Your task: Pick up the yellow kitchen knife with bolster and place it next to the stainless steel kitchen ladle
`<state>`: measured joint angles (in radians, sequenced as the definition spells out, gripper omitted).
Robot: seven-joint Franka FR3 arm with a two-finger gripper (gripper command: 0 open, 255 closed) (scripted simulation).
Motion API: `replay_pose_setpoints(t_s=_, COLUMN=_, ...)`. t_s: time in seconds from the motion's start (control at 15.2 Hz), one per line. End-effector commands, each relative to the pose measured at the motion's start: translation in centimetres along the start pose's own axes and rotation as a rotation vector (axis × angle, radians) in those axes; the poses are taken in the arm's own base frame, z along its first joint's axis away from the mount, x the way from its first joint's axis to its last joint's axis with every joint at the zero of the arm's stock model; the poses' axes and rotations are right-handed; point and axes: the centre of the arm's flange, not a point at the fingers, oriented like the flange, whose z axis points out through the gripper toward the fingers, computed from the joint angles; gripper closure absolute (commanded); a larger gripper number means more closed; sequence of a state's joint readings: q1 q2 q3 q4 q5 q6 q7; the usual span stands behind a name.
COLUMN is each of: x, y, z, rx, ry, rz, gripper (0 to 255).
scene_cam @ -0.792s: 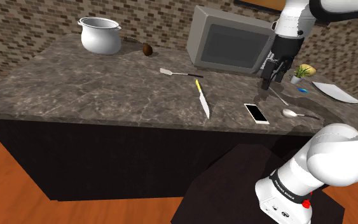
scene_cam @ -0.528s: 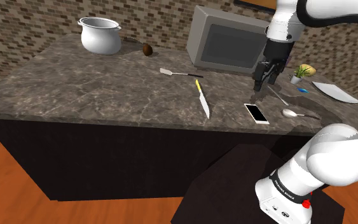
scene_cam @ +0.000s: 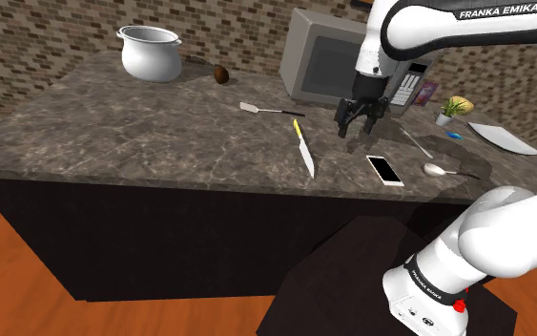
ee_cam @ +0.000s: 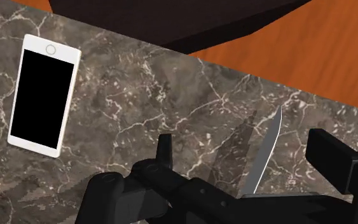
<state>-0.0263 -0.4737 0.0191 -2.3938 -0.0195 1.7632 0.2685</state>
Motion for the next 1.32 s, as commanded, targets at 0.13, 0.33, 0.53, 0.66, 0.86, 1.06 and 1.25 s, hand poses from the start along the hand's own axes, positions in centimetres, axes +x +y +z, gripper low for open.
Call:
replay_pose_setpoints(t_s=0.13, x=4.3, y=-0.9, z=2.5, rx=0.035, ry=0.006, rz=0.087, gripper=0)
replay_pose_setpoints(t_s=0.33, x=7.6, y=-1.3, z=4.2, rx=0.059, ry=0.009, rz=0.151, gripper=0)
replay_pose_setpoints(t_s=0.53, x=11.0, y=-1.6, z=6.0, rx=0.084, ry=0.012, rz=0.215, gripper=0)
replay_pose_setpoints(t_s=0.66, x=13.3, y=-1.6, z=7.2, rx=0.101, ry=0.014, rz=0.258, gripper=0)
replay_pose_setpoints(t_s=0.86, x=16.3, y=-1.6, z=8.7, rx=0.123, ry=0.017, rz=0.315, gripper=0)
replay_pose_setpoints(t_s=1.06, x=16.4, y=-1.8, z=10.3, rx=0.123, ry=0.017, rz=0.315, gripper=0)
replay_pose_setpoints(t_s=1.25, x=16.4, y=-2.0, z=11.9, rx=0.123, ry=0.017, rz=0.315, gripper=0)
